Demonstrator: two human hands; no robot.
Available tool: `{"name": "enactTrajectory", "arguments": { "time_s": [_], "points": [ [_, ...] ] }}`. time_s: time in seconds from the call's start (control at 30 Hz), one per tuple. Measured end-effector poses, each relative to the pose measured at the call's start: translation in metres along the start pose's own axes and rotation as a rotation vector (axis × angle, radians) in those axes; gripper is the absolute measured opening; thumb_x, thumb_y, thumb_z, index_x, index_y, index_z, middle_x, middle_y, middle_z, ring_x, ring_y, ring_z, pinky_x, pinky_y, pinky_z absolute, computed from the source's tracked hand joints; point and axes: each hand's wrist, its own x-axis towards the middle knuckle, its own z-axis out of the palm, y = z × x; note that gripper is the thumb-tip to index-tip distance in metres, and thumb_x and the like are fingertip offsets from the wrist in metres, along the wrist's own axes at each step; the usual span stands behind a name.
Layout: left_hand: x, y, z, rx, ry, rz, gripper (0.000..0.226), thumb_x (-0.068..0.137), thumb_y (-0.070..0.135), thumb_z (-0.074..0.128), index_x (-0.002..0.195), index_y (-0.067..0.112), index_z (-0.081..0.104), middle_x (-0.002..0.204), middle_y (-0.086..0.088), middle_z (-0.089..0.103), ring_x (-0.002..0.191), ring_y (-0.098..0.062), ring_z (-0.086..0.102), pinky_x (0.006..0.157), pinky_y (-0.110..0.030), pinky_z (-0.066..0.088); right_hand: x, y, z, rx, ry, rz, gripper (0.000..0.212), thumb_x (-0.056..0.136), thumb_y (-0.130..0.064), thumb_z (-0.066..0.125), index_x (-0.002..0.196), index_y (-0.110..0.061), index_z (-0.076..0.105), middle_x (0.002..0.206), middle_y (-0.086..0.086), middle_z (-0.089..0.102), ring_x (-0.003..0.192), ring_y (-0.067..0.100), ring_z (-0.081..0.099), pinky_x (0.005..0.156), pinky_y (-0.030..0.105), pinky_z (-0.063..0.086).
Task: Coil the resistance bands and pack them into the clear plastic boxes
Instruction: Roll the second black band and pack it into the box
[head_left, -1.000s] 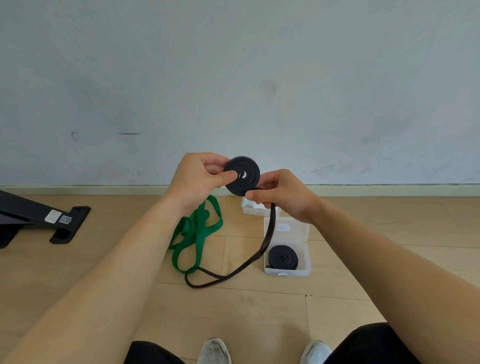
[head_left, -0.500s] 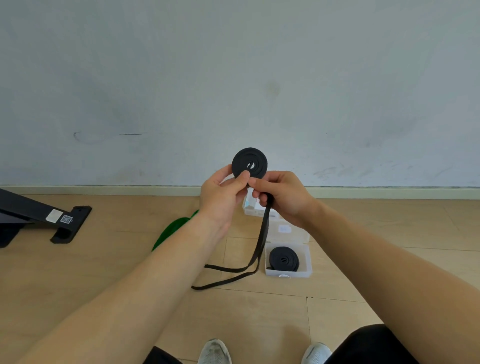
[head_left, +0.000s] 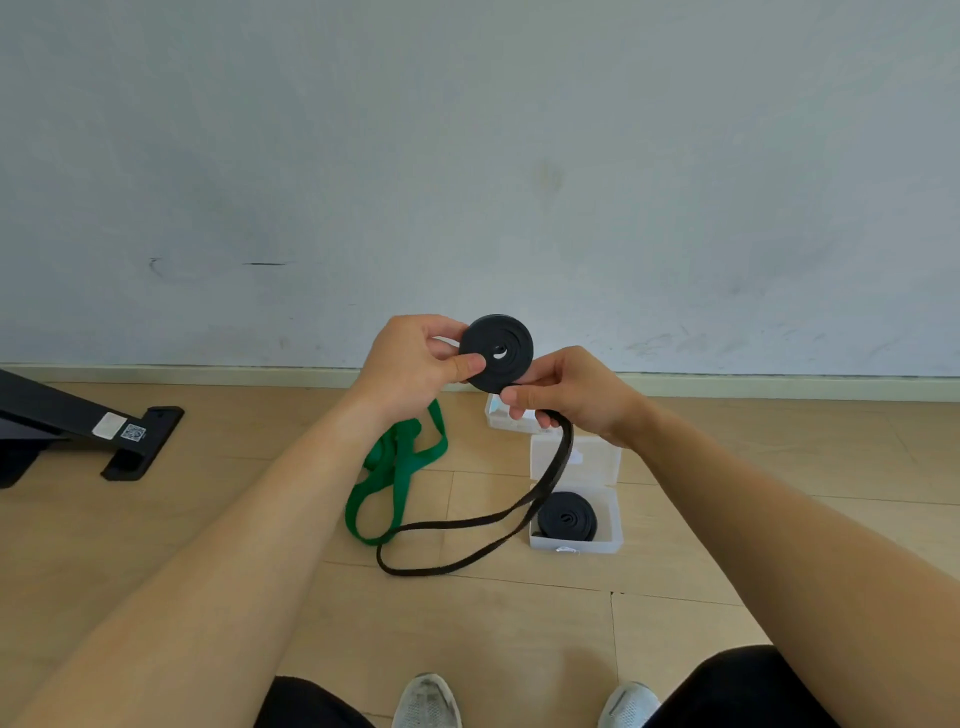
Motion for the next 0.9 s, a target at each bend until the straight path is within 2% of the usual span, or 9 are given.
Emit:
{"name": "enactTrajectory", "arguments": {
  "time_s": [0.13, 0.23, 0.33, 0.43, 0.5, 0.57, 0.63, 0.77, 0.9],
  "points": [
    [0.0, 0.0, -0.001, 0.065, -0.072, 0.017, 0.024, 0.089, 0.016, 0.077, 0.111, 0.022, 0.07, 0.086, 0.005, 0.079, 0.081, -0.005, 0.075, 0.085, -0.024, 0.052, -0.001, 0.001, 0.005, -0.034, 0.019, -0.013, 0.028, 0.09, -0.021, 0.076, 0.086, 0.007, 0.073, 0.075, 0.014, 0.071, 0.052, 0.013, 0.048, 0.054, 0.023, 0.043],
    [0.0, 0.001, 0.0, 0.017, -0.069, 0.015, 0.022, 0.093, 0.015, 0.072, 0.113, 0.022, 0.069, 0.09, 0.004, 0.079, 0.085, -0.008, 0.076, 0.084, -0.026, 0.057, 0.0, 0.002, 0.011, 0.103, 0.053, -0.021, 0.026, 0.091, -0.017, 0.074, 0.079, 0.005, 0.068, 0.07, 0.011, 0.067, 0.05, 0.012, 0.048, 0.051, 0.023, 0.04],
    [-0.004, 0.0, 0.011, -0.333, -0.014, -0.067, 0.022, 0.097, 0.01, 0.066, 0.117, 0.014, 0.07, 0.099, -0.004, 0.079, 0.094, -0.018, 0.076, 0.079, -0.026, 0.06, 0.004, 0.001, 0.016, 0.268, 0.086, -0.023, 0.02, 0.093, -0.014, 0.071, 0.078, -0.001, 0.067, 0.067, 0.009, 0.065, 0.05, 0.012, 0.047, 0.05, 0.022, 0.037],
    [-0.01, -0.001, 0.033, -0.645, 0.071, -0.143, 0.02, 0.099, 0.011, 0.063, 0.117, 0.007, 0.071, 0.106, -0.01, 0.078, 0.103, -0.023, 0.074, 0.088, -0.03, 0.058, 0.008, 0.0, 0.022, 0.39, 0.12, -0.01, 0.017, 0.094, -0.014, 0.069, 0.09, 0.003, 0.069, 0.067, 0.008, 0.064, 0.052, 0.011, 0.048, 0.049, 0.021, 0.037],
    [-0.011, -0.002, 0.047, -0.751, 0.14, -0.172, 0.019, 0.098, 0.01, 0.064, 0.115, 0.006, 0.071, 0.106, -0.009, 0.078, 0.104, -0.022, 0.073, 0.093, -0.03, 0.057, 0.009, 0.0, 0.026, 0.45, 0.152, -0.006, 0.018, 0.094, -0.014, 0.069, 0.093, 0.004, 0.068, 0.067, 0.008, 0.064, 0.053, 0.012, 0.049, 0.049, 0.021, 0.039],
    [-0.008, -0.001, 0.05, -0.707, 0.232, -0.194, 0.018, 0.095, 0.01, 0.068, 0.112, 0.009, 0.073, 0.101, -0.006, 0.079, 0.101, -0.019, 0.074, 0.09, -0.028, 0.057, 0.01, -0.001, 0.028, 0.443, 0.174, -0.013, 0.017, 0.094, -0.015, 0.07, 0.088, 0.002, 0.069, 0.069, 0.009, 0.065, 0.054, 0.012, 0.05, 0.051, 0.023, 0.04],
    [-0.005, -0.001, 0.045, -0.606, 0.257, -0.183, 0.016, 0.093, 0.009, 0.071, 0.108, 0.012, 0.075, 0.097, -0.003, 0.079, 0.094, -0.015, 0.075, 0.082, -0.023, 0.057, 0.009, -0.001, 0.028, 0.339, 0.171, -0.027, 0.017, 0.093, -0.016, 0.071, 0.085, -0.001, 0.07, 0.072, 0.01, 0.067, 0.054, 0.013, 0.053, 0.052, 0.023, 0.043],
    [-0.001, -0.001, 0.024, -0.386, 0.229, -0.126, 0.02, 0.089, 0.009, 0.076, 0.109, 0.012, 0.074, 0.094, -0.001, 0.079, 0.086, -0.012, 0.075, 0.079, -0.023, 0.059, 0.007, -0.001, 0.014, 0.132, 0.082, -0.045, 0.018, 0.088, -0.012, 0.077, 0.096, 0.003, 0.075, 0.074, 0.015, 0.065, 0.059, 0.017, 0.054, 0.059, 0.023, 0.048],
    [-0.001, -0.001, 0.013, -0.18, 0.15, -0.056, 0.024, 0.086, 0.013, 0.079, 0.109, 0.016, 0.074, 0.095, 0.005, 0.078, 0.089, -0.009, 0.075, 0.083, -0.024, 0.058, 0.006, 0.004, -0.001, -0.022, 0.063, -0.023, 0.015, 0.091, -0.02, 0.075, 0.092, -0.005, 0.077, 0.07, 0.002, 0.068, 0.065, 0.016, 0.06, 0.069, 0.023, 0.051]
  ]
}}
